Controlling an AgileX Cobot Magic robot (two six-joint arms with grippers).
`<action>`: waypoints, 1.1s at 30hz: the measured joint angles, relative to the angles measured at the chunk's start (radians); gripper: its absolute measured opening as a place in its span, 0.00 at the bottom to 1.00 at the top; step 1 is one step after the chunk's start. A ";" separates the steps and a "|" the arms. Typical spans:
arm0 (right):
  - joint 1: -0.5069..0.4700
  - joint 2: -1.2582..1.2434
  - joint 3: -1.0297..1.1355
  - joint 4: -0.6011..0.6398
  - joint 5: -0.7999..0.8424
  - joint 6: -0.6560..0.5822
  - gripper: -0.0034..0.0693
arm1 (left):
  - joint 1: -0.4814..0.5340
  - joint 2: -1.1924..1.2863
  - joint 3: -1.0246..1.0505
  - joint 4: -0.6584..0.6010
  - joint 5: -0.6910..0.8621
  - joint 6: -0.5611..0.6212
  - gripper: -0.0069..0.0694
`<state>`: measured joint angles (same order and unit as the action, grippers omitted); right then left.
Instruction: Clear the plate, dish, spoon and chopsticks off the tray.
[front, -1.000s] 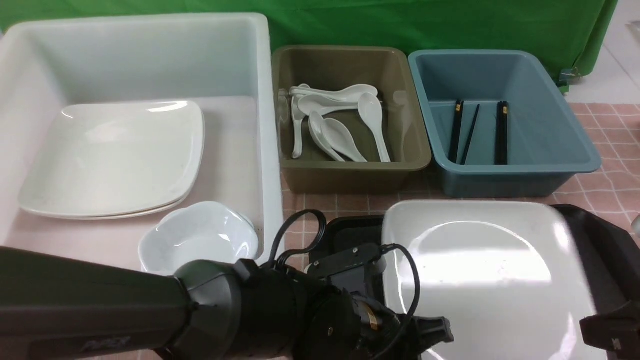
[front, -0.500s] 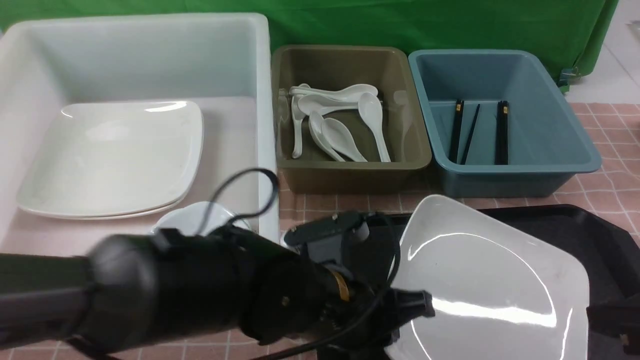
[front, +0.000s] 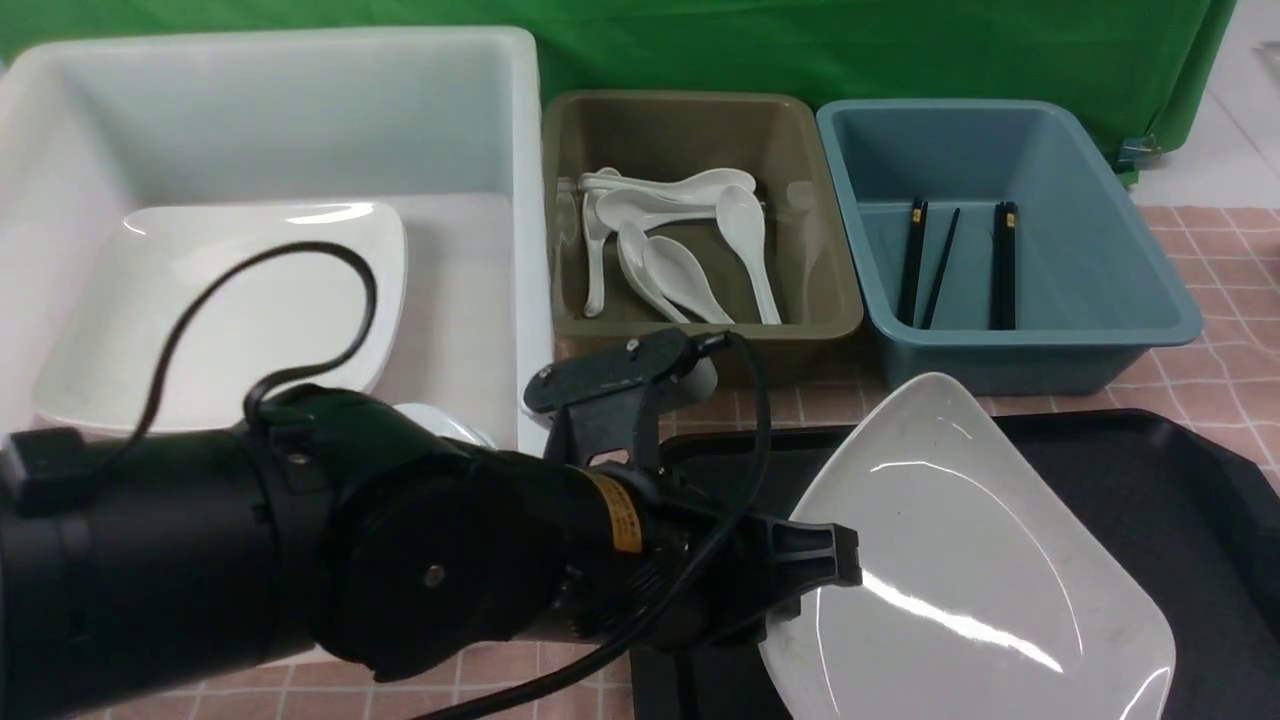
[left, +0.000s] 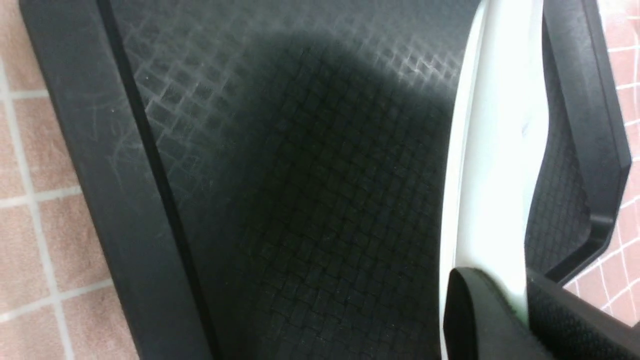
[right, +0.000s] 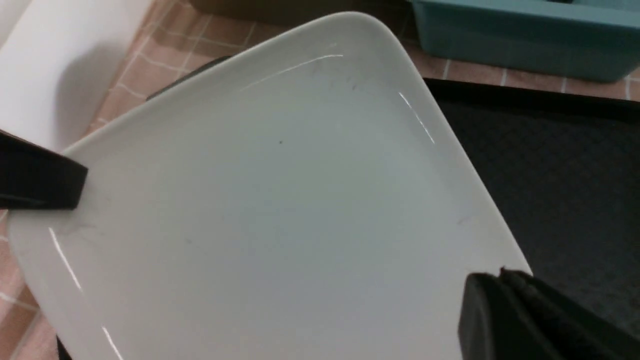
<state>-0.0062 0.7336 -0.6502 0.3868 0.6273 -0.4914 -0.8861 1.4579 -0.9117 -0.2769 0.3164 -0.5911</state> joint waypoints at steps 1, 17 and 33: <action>0.000 0.000 0.000 -0.001 0.000 0.000 0.15 | 0.000 -0.009 0.000 0.001 -0.006 0.001 0.12; 0.000 0.000 0.000 -0.007 -0.002 -0.003 0.15 | 0.309 -0.077 -0.319 -0.080 0.249 0.228 0.12; 0.000 0.088 0.000 -0.006 0.012 0.003 0.19 | 1.426 -0.049 -0.632 -0.463 0.791 0.738 0.12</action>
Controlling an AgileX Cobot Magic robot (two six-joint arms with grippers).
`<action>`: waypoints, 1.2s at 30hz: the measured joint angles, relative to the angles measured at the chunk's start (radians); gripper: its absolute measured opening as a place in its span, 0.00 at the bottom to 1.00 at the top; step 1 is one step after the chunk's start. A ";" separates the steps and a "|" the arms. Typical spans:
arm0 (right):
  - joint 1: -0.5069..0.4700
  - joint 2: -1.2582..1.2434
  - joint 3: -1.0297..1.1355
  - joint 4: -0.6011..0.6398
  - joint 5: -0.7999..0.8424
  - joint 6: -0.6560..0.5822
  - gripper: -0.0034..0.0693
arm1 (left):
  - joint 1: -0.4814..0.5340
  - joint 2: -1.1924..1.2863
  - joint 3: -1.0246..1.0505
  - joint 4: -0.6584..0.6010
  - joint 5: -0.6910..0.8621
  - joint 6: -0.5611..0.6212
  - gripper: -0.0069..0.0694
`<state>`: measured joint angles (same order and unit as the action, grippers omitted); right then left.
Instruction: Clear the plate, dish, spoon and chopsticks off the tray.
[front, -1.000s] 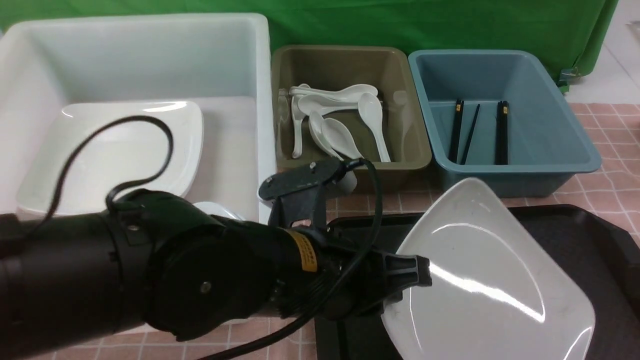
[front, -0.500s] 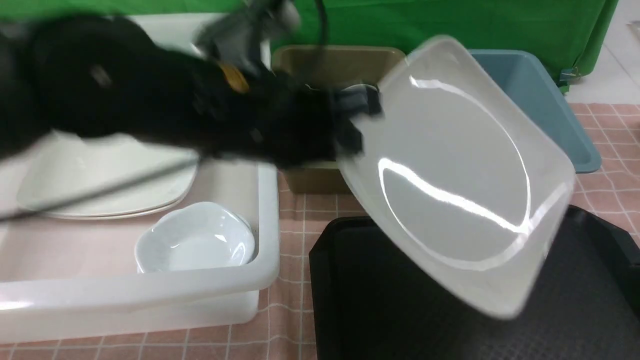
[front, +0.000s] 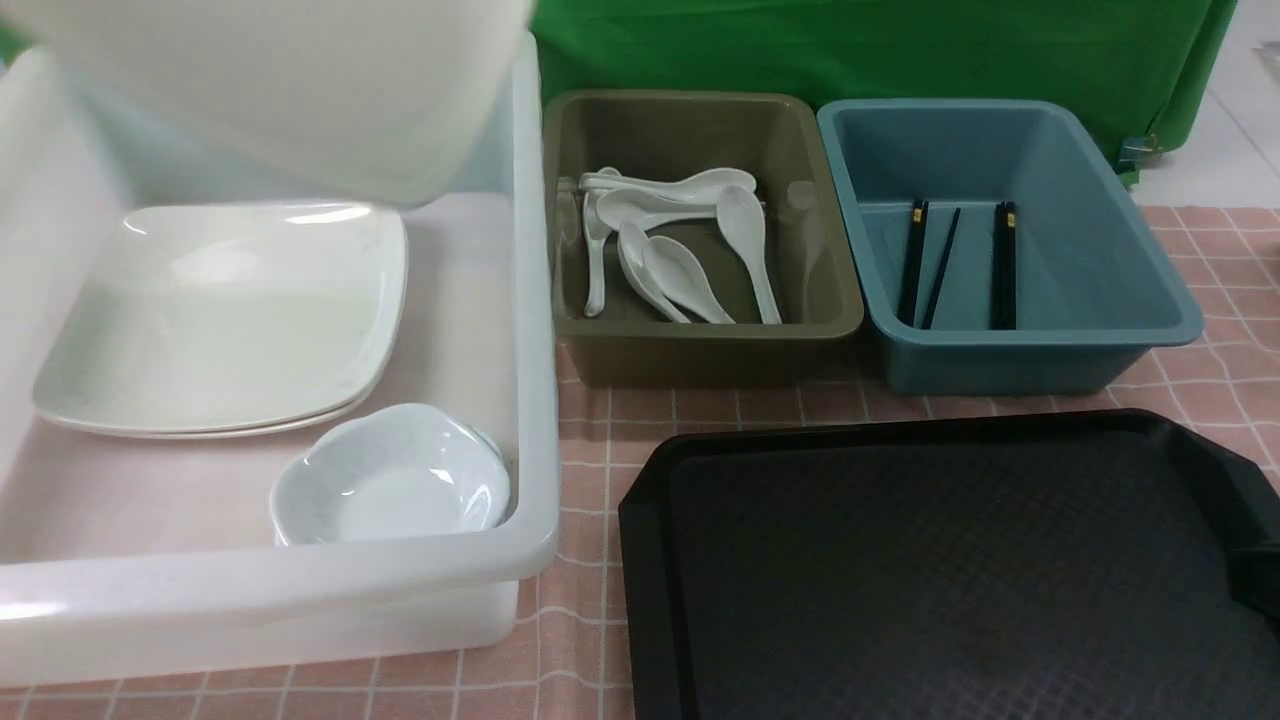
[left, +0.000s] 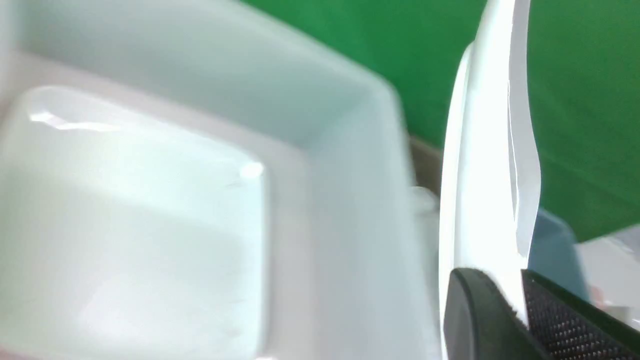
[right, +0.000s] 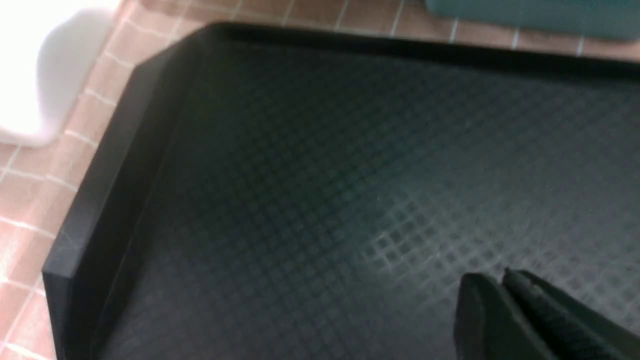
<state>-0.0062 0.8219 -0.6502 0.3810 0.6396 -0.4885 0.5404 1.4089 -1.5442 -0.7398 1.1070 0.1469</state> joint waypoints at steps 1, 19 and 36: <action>0.000 0.010 0.000 0.000 0.003 0.007 0.19 | 0.048 0.014 0.000 0.010 0.024 0.011 0.12; 0.000 0.049 0.000 0.003 0.015 0.013 0.26 | 0.101 0.256 0.174 -0.009 -0.166 0.110 0.12; 0.000 0.049 0.000 0.009 0.026 0.013 0.32 | 0.038 0.327 0.218 0.018 -0.333 0.131 0.18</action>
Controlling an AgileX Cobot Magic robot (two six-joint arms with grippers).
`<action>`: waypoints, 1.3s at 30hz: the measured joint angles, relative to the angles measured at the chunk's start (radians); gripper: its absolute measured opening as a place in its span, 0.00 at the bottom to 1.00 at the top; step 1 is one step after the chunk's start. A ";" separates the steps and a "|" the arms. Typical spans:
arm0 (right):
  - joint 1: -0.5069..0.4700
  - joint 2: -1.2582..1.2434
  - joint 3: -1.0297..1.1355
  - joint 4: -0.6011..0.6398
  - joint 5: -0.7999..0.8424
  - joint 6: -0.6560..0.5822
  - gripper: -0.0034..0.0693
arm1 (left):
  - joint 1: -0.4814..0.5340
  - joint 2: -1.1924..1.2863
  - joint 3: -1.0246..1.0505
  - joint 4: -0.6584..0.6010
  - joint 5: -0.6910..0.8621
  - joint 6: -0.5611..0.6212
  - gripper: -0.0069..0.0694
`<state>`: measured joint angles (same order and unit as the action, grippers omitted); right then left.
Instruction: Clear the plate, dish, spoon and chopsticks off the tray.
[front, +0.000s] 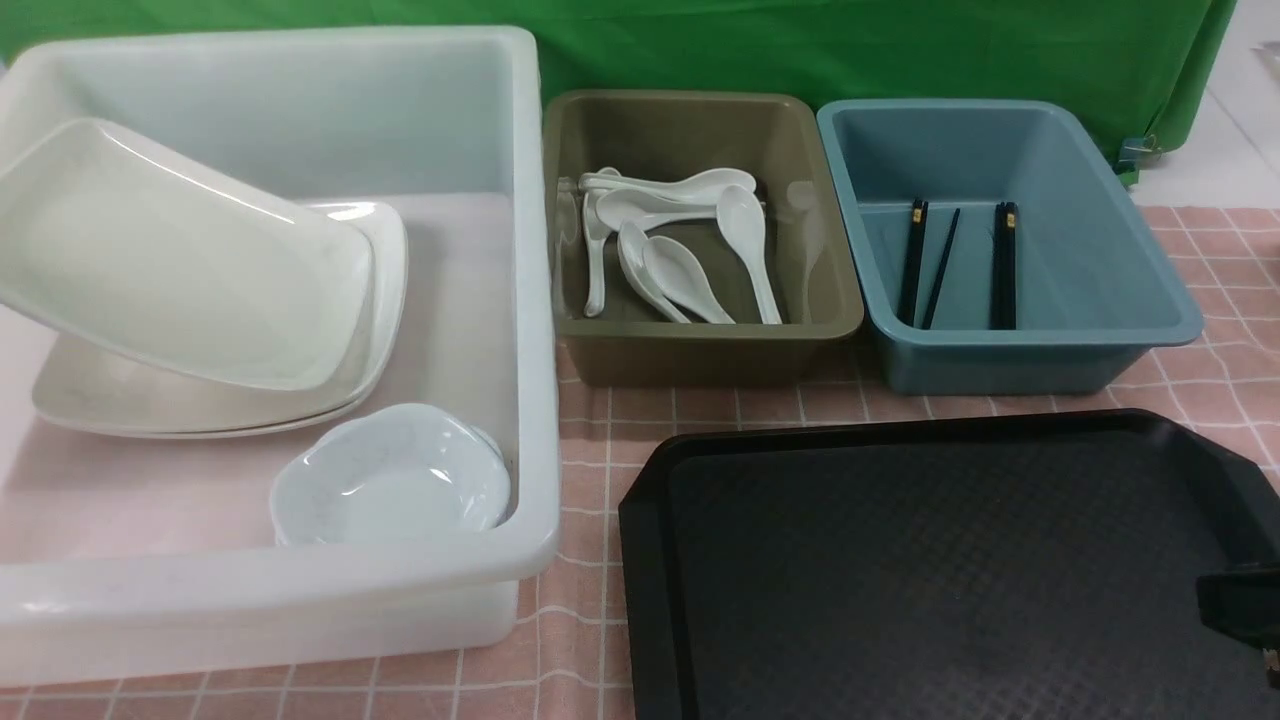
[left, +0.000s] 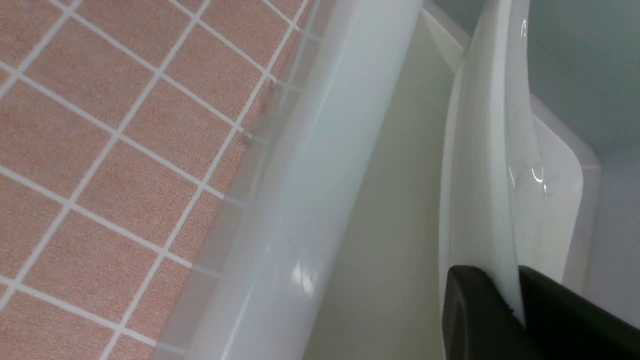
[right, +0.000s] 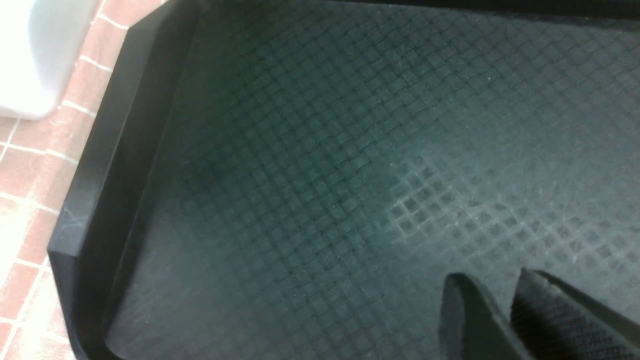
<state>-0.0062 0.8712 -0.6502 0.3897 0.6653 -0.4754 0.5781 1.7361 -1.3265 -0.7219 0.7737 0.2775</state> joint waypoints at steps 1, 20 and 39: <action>0.000 0.000 0.000 0.005 0.000 0.000 0.31 | 0.000 0.001 0.000 0.001 0.000 0.000 0.21; 0.000 -0.005 -0.033 0.027 0.044 -0.008 0.32 | -0.054 0.002 -0.052 0.174 0.017 0.014 0.70; -0.001 -0.463 -0.305 0.020 0.295 0.021 0.09 | -0.406 -0.135 -0.114 0.063 0.222 0.056 0.08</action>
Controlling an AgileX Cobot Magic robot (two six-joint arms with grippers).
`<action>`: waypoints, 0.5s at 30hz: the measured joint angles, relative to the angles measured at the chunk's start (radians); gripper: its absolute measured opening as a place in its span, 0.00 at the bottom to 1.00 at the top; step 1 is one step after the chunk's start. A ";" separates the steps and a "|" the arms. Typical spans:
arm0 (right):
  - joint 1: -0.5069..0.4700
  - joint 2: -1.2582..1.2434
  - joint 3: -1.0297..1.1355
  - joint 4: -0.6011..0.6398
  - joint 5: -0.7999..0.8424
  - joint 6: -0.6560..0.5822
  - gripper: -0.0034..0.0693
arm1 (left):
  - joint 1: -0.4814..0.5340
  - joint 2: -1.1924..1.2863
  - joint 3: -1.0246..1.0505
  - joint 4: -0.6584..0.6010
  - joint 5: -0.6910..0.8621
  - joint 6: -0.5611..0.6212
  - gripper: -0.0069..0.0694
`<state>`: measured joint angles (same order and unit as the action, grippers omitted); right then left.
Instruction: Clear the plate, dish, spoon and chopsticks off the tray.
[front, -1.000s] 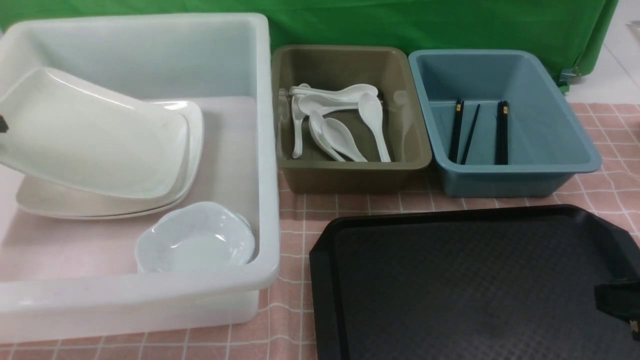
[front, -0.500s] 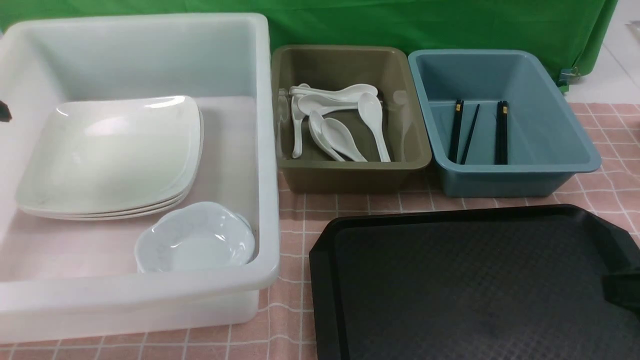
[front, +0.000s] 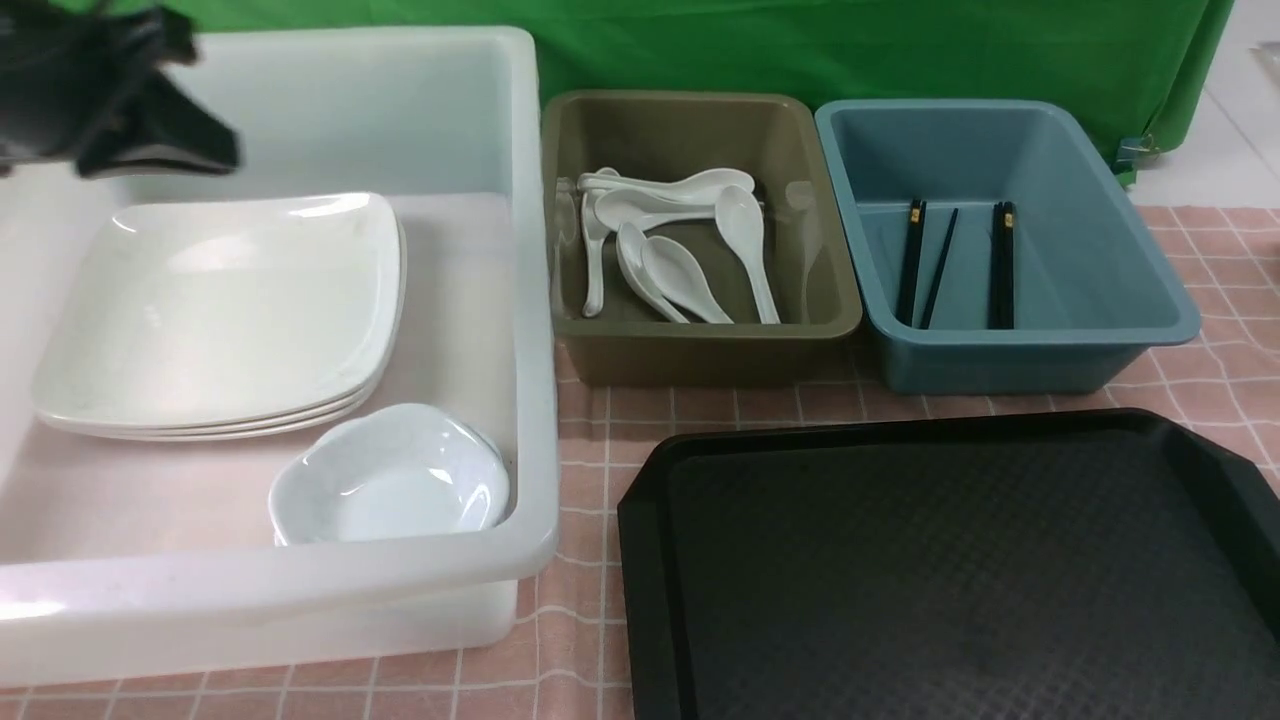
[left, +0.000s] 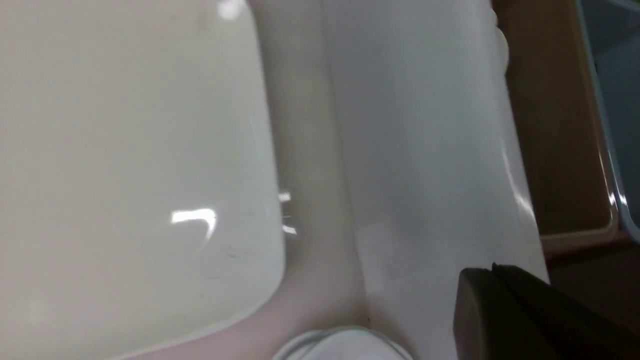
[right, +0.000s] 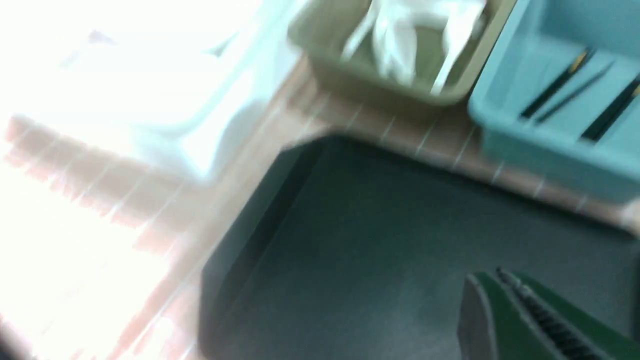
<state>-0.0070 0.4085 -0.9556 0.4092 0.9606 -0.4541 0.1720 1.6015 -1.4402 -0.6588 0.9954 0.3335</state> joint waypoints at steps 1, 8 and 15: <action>0.000 -0.065 0.055 0.005 -0.084 -0.006 0.09 | -0.036 -0.005 0.000 0.021 0.001 0.001 0.08; 0.000 -0.287 0.421 0.028 -0.639 -0.011 0.09 | -0.135 -0.007 0.000 0.082 0.009 0.001 0.08; 0.000 -0.300 0.529 0.032 -0.794 -0.010 0.09 | -0.137 -0.009 0.000 0.086 0.018 0.001 0.08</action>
<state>-0.0070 0.1088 -0.4270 0.4417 0.1663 -0.4644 0.0353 1.5920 -1.4402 -0.5725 1.0135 0.3343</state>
